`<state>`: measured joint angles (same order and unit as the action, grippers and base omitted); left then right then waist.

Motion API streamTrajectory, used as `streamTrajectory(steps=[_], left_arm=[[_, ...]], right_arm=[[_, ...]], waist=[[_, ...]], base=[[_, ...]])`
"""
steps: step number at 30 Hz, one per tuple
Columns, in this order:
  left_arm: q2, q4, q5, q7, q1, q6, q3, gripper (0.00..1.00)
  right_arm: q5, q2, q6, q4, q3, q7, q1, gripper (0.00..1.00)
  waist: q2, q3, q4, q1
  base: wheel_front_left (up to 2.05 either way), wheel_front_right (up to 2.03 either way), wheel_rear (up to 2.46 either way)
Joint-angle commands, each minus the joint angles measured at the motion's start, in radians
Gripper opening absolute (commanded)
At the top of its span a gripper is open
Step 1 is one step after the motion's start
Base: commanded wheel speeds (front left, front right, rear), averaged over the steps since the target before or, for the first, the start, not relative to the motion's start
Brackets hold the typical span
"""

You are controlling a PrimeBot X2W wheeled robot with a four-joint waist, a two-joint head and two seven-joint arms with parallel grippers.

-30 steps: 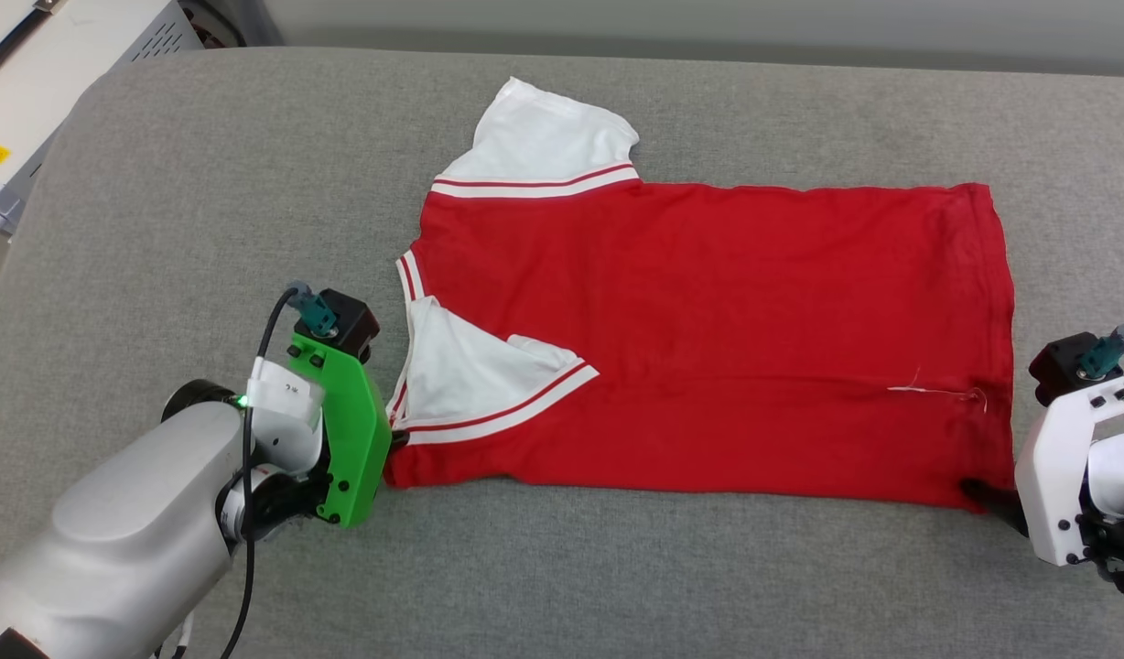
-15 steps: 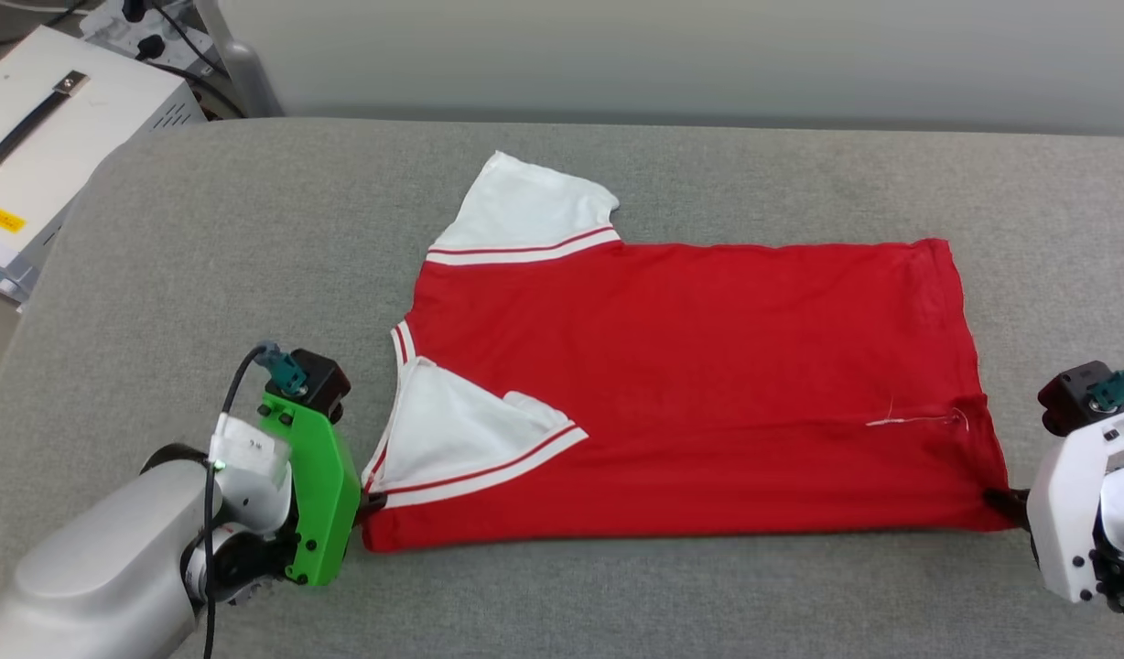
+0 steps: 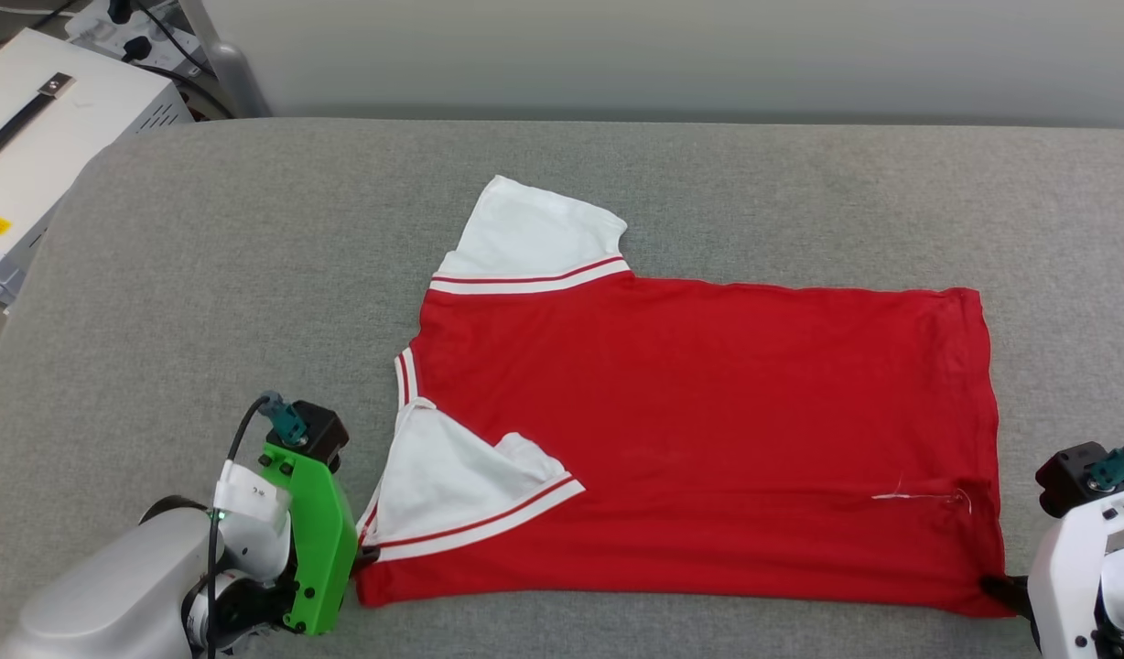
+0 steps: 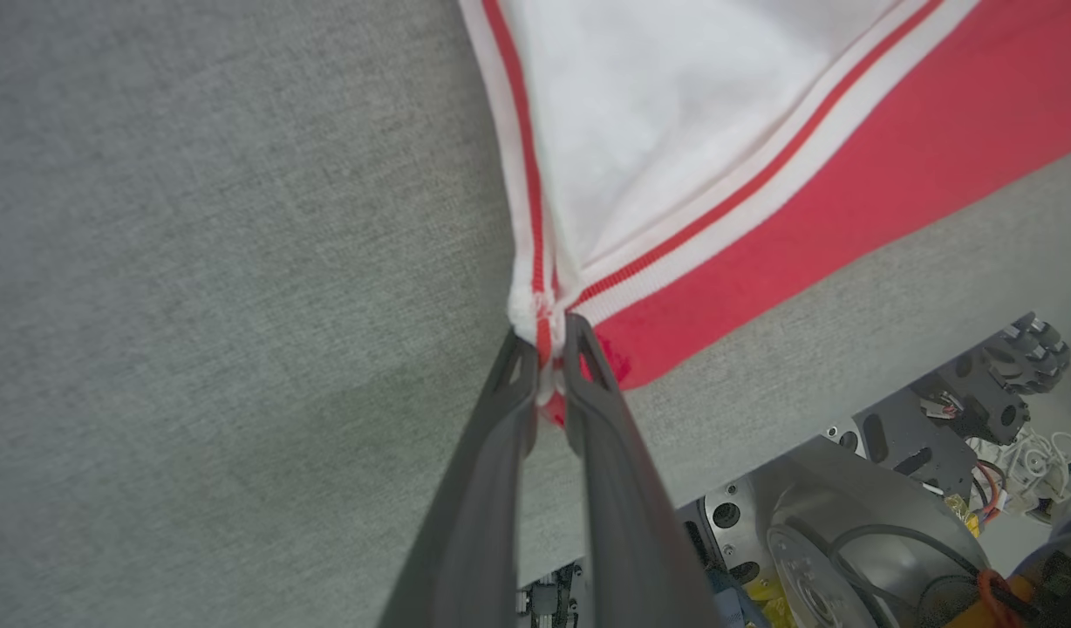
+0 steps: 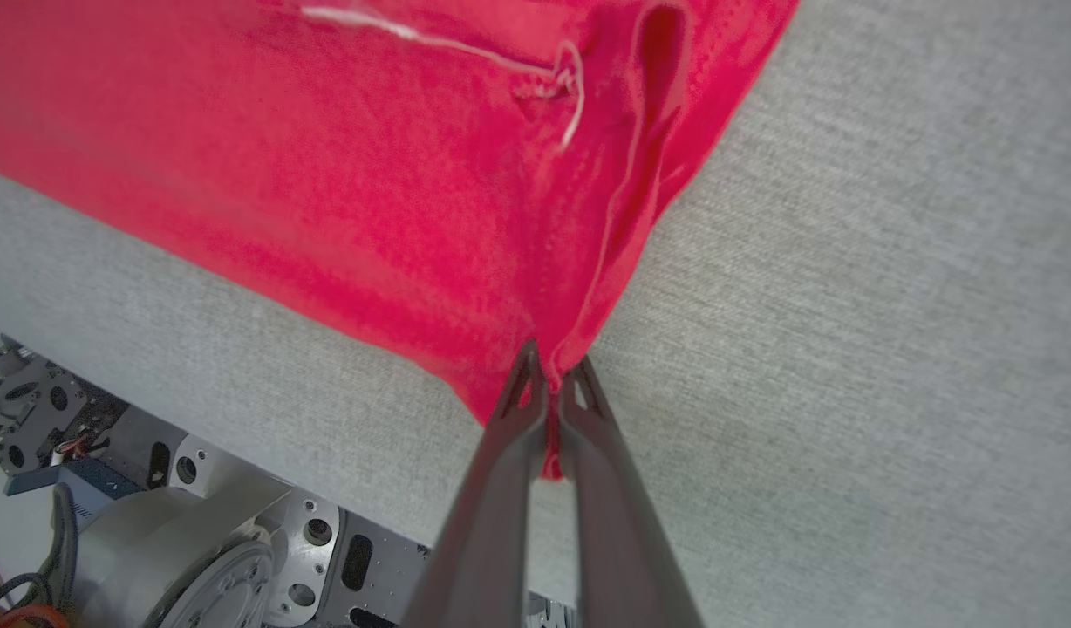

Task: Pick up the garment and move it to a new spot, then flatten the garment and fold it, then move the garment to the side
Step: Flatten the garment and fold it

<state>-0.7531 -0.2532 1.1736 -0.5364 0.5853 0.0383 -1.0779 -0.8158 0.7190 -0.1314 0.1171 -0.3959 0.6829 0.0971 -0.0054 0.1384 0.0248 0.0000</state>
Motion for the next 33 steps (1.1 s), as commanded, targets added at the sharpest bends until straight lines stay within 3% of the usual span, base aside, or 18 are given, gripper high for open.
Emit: streamTrajectory(steps=[1, 3, 4, 5, 6, 7, 11, 15, 21, 27, 33], left_arm=[[0.002, -0.018, 0.009, 0.002, -0.018, -0.005, -0.004, 0.0], [0.012, -0.037, 0.013, 0.004, -0.021, 0.0, -0.007, 0.0], [0.018, -0.048, 0.014, 0.007, -0.022, 0.003, -0.007, 0.0], [0.021, -0.056, 0.013, 0.013, -0.021, 0.004, -0.006, 0.05], [0.024, -0.065, 0.009, 0.024, -0.02, 0.005, -0.003, 0.39], [0.024, -0.071, 0.004, 0.033, -0.017, 0.007, -0.001, 1.0], [0.004, -0.074, -0.016, 0.061, 0.006, 0.013, 0.012, 1.0], [-0.028, -0.043, -0.035, 0.102, 0.05, 0.004, 0.05, 1.0], [-0.036, -0.015, -0.116, 0.224, 0.16, -0.025, 0.119, 1.0], [0.013, -0.047, -0.203, 0.286, 0.323, -0.033, 0.156, 1.0], [0.097, -0.124, -0.252, 0.274, 0.509, -0.004, 0.168, 1.0]], right_arm=[[0.006, -0.01, 0.001, 0.007, 0.011, 0.005, -0.011, 0.0], [0.017, -0.024, 0.001, 0.017, 0.013, 0.007, -0.013, 0.0], [0.02, -0.032, 0.001, 0.024, 0.015, 0.006, -0.014, 0.06], [0.024, -0.039, 0.001, 0.029, 0.022, 0.002, -0.014, 0.42], [0.031, -0.046, 0.001, 0.034, 0.03, -0.009, -0.012, 1.0], [0.036, -0.05, 0.001, 0.035, 0.035, -0.02, -0.01, 1.0], [0.062, -0.057, 0.001, 0.016, 0.074, -0.081, -0.007, 1.0], [0.124, -0.089, 0.001, -0.007, 0.169, -0.208, 0.013, 1.0], [0.255, -0.211, 0.001, -0.033, 0.312, -0.414, 0.057, 1.0], [0.366, -0.35, 0.001, -0.091, 0.417, -0.571, 0.091, 1.0], [0.446, -0.428, 0.001, -0.141, 0.456, -0.665, 0.106, 1.0]], waist=[[0.0054, 0.011, -0.006, 0.0], [0.0054, 0.014, -0.006, 0.0], [0.0054, 0.014, -0.006, 0.0], [0.0054, 0.012, -0.006, 0.0], [0.0054, 0.009, -0.005, 0.0], [0.0054, 0.005, -0.004, 0.0], [0.0054, -0.021, -0.002, 0.0], [0.0054, -0.035, -0.004, 0.0], [0.0054, -0.011, -0.017, 0.0], [0.0054, 0.068, -0.045, 0.0], [0.0054, 0.171, -0.083, 0.0]], base=[[0.0, 0.0, 0.0], [0.0, 0.0, 0.0], [0.0, 0.0, 0.0], [0.0, 0.0, 0.0], [0.0, 0.0, 0.0], [0.0, 0.0, 0.0], [0.0, 0.0, 0.0], [0.0, 0.0, 0.0], [0.0, 0.0, 0.0], [0.0, 0.0, 0.0], [0.0, 0.0, 0.0]])
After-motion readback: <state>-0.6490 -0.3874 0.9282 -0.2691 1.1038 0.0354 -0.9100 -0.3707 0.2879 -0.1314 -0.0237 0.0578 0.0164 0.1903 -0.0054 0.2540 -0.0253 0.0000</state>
